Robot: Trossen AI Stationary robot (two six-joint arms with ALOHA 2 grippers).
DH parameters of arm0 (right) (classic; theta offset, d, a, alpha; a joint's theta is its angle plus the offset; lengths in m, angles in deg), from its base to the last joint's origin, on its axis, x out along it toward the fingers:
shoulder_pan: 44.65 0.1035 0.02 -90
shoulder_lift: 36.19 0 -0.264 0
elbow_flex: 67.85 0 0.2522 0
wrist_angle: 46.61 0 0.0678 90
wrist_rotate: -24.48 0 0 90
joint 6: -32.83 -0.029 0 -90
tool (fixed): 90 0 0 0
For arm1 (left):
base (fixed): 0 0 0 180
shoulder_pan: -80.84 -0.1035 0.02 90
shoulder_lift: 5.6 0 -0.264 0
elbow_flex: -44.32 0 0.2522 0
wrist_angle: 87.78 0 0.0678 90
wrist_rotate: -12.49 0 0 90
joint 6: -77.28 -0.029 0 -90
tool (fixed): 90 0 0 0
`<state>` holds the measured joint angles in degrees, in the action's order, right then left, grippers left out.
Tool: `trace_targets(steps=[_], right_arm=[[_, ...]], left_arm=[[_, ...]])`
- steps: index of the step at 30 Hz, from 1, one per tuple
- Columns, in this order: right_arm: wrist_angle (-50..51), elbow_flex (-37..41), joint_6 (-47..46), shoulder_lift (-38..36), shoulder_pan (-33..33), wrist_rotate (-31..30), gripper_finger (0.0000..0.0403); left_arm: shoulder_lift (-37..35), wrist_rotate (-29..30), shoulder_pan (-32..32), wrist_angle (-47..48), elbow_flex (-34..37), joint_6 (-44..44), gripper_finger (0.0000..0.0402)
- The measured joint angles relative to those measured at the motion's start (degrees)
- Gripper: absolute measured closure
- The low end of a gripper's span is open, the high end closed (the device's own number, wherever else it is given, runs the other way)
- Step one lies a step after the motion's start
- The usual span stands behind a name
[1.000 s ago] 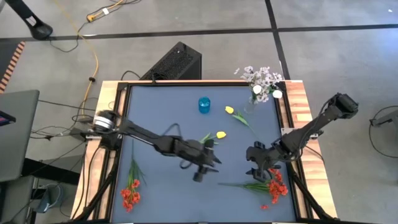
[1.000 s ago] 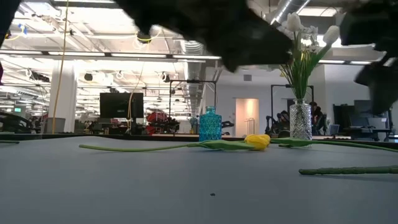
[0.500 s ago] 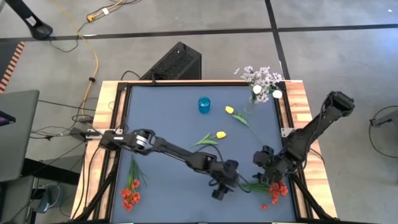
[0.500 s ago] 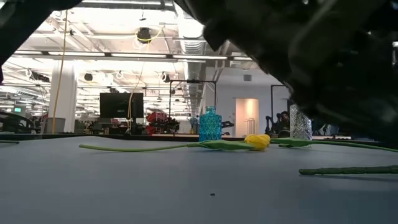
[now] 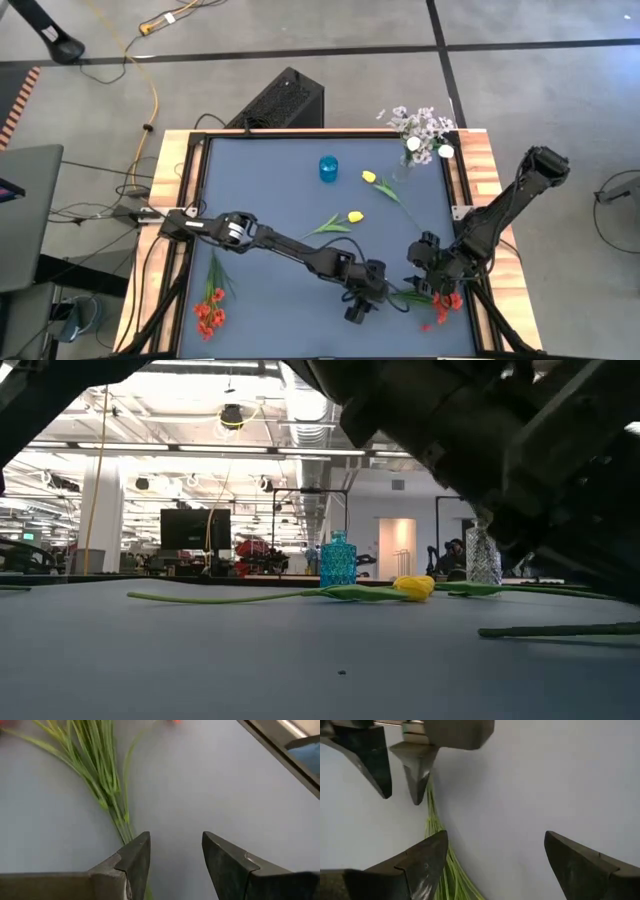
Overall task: Sort flowers into vase by color
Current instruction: Put the right orange flowers into the blue vase
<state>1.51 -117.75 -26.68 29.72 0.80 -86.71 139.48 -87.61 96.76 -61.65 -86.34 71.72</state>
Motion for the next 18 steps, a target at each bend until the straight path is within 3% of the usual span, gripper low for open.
trace_targets(steps=[4,18], right_arm=[[-0.03,0.0,0.0,0.0,-0.02,0.0,0.0047],[-0.59,0.02,-0.48,0.0,-0.04,0.04,0.0047]], left_arm=[[-0.15,3.97,0.3,0.41,-0.72,-0.89,0.0233],[-0.36,7.96,-0.73,1.67,0.13,0.65,0.0233]])
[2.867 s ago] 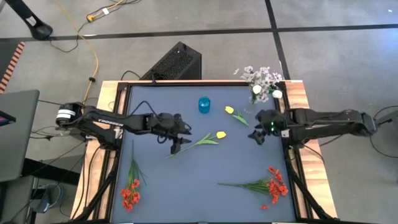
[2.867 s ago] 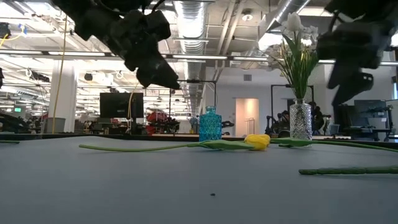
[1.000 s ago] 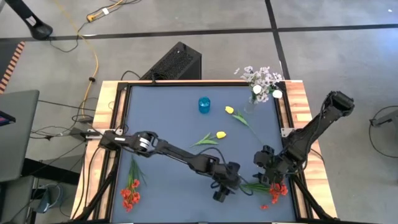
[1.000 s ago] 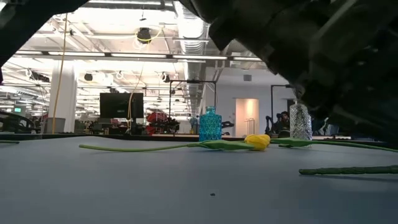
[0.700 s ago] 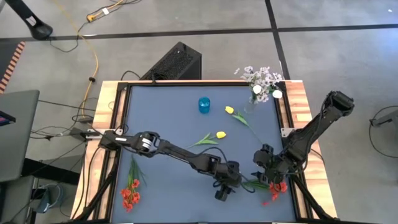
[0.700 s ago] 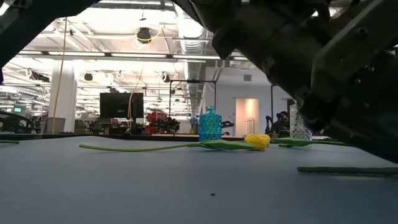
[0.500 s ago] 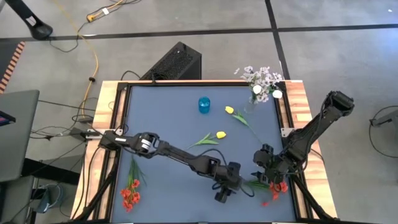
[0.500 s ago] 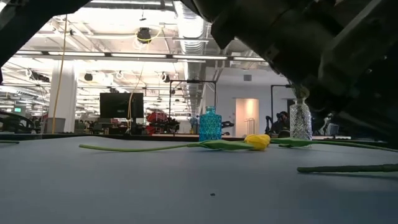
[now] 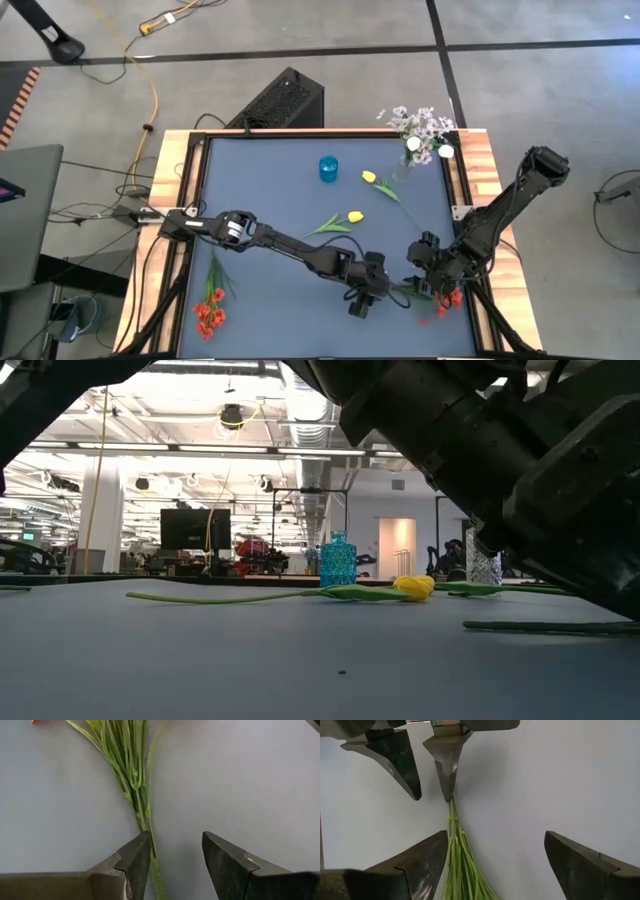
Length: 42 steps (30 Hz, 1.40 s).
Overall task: Sort flowers into vase by color
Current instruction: Put the right orange flowers into the blue vase
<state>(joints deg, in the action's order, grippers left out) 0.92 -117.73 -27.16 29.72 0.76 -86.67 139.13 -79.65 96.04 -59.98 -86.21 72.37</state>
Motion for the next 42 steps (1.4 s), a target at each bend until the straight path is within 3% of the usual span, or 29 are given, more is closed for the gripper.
trace_targets(steps=[24,30,33,38,42], right_arm=[[0.08,0.0,-0.59,0.0,-0.22,0.22,0.0047],[0.15,0.0,0.21,0.0,-1.6,0.24,0.0047],[0.66,0.0,0.53,-0.02,-2.7,0.25,0.0047],[1.01,0.0,1.74,-0.02,-5.14,1.31,0.0047],[1.18,-1.57,4.97,-0.02,-6.88,3.21,0.0047]], left_arm=[[-0.35,5.21,-1.02,0.62,0.88,-1.7,0.0233],[-0.44,-1.37,-2.73,2.46,1.73,0.94,0.0235],[-0.44,-0.35,-2.69,4.11,1.75,-0.48,0.0265],[-0.63,-0.63,-2.97,6.75,1.7,-3.54,0.0379],[-1.44,-0.83,-3.34,10.1,1.63,-7.68,0.0396]])
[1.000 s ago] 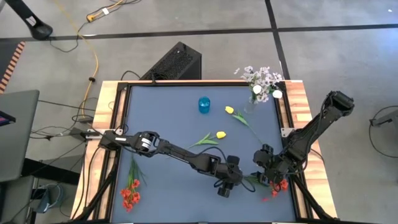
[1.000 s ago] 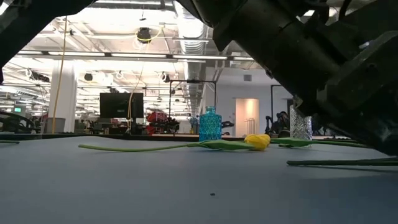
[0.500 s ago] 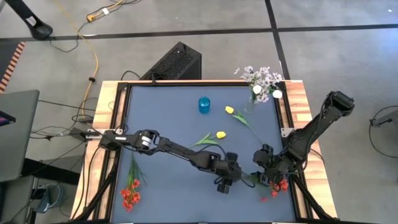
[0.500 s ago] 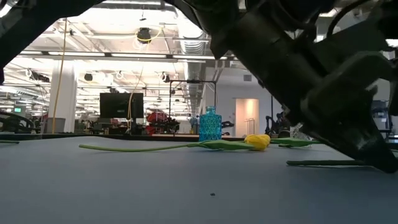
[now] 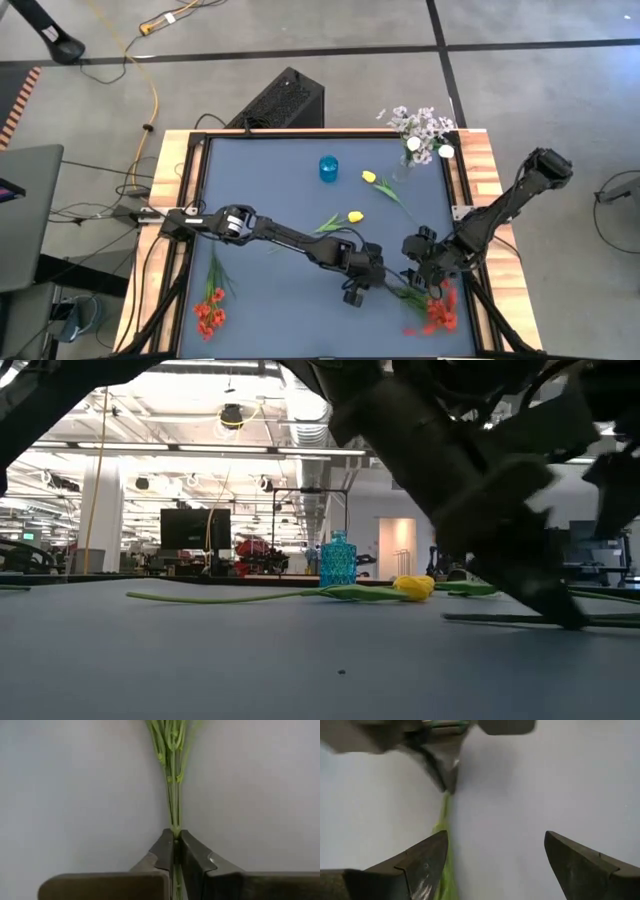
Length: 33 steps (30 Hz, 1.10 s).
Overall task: Sort flowers into vase by color
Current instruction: Put the right orange flowers into the blue vase
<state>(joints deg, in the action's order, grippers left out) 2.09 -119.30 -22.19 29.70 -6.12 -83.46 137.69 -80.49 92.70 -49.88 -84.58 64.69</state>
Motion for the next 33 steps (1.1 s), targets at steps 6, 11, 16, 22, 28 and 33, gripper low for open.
trace_targets(steps=[6,11,16,22,28,33], right_arm=[[3.84,-5.96,7.74,-0.02,-2.14,-0.02,0.0047],[6.92,-10.74,14.8,-0.04,-2.71,-4.01,0.0047],[10.05,-11.17,18.04,-2.66,-1.44,-11.51,0.0047],[11.25,-8.25,16.88,-8.06,-2.53,-16.31,0.0047],[-3.07,-2.27,26.5,-9.66,-6.1,-17.13,0.0047],[-28.47,4.46,38.45,-7.92,-9.61,-16.7,0.0047]], left_arm=[[-5.09,-1.32,-0.93,11.86,0.5,-3.98,0.0399],[-13.03,-1.42,-1.05,21.04,0.53,-6.72,0.0401],[-24.52,-2.27,-1.15,19.34,12.2,-6.27,0.0401],[-46.79,-3.96,-2.3,0.81,39.16,0.02,0.0401],[-67.27,-7.36,-2.73,-45.67,68.16,2.11,0.0401],[-70.14,-5.33,-4.65,-89.57,88.01,7.39,0.0401]])
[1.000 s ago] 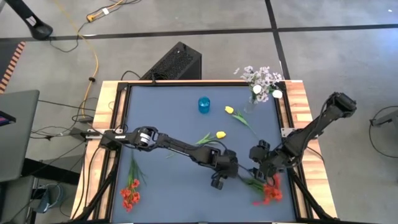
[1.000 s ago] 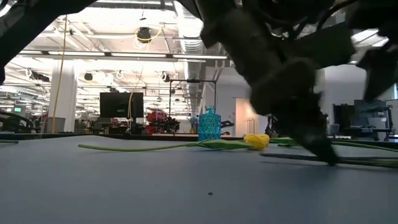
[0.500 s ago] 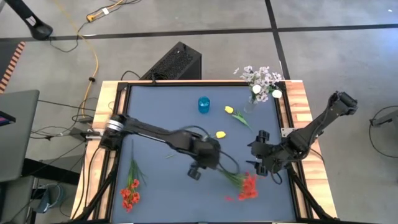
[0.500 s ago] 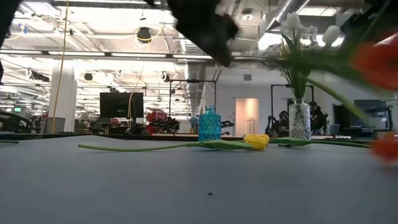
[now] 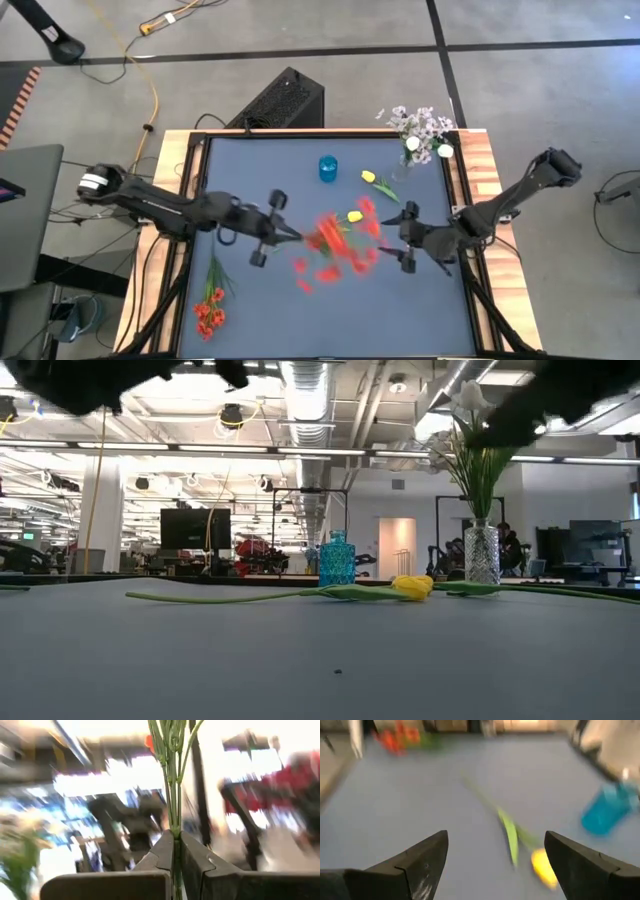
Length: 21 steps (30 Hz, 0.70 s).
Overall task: Sort flowers into vase by color
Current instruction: Put the right orange flowers into the blue vase
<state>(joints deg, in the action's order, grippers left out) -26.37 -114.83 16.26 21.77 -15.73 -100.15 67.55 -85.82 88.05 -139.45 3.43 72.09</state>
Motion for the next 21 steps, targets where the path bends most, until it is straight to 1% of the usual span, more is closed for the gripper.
trace_targets(steps=[2,3,5,9,11,13,16,21], right_arm=[[-14.11,2.28,5.52,2.34,-1.62,0.61,0.0047],[-21.06,2.98,8.47,3.91,-2.46,1.68,0.0047],[-32.24,3.29,13.73,7.8,-4.07,4.01,0.0047],[-52.83,3.31,20.77,17.58,-6.78,5.87,0.0047],[-59.74,2.5,22.25,22.18,-7.8,6.22,0.0047],[-62.98,1.11,22.48,26.11,-8.46,6.25,0.0047],[-63.42,-1.54,22.51,30.59,-8.86,6.31,0.0047],[-63.64,-4.32,22.64,33.49,-7.82,6.31,0.0047]], left_arm=[[2.8,3.73,-0.52,-13.13,3.76,2.93,0.0401],[4.72,5.39,-0.71,-17.67,4.83,4.23,0.0401],[9.37,7.45,-0.86,-24.14,4.58,6.11,0.0401],[17.13,7.67,-0.84,-23.07,-2.4,8.72,0.0401],[21.22,6.08,-0.84,-22.07,-5.91,9.63,0.0401],[24.65,4.82,-0.85,-22.12,-9.79,9.81,0.0401],[28.69,3.45,-0.88,-22.32,-14.57,9.74,0.0401],[32.2,0.13,-1.83,-19.8,-18.96,10.37,0.0401]])
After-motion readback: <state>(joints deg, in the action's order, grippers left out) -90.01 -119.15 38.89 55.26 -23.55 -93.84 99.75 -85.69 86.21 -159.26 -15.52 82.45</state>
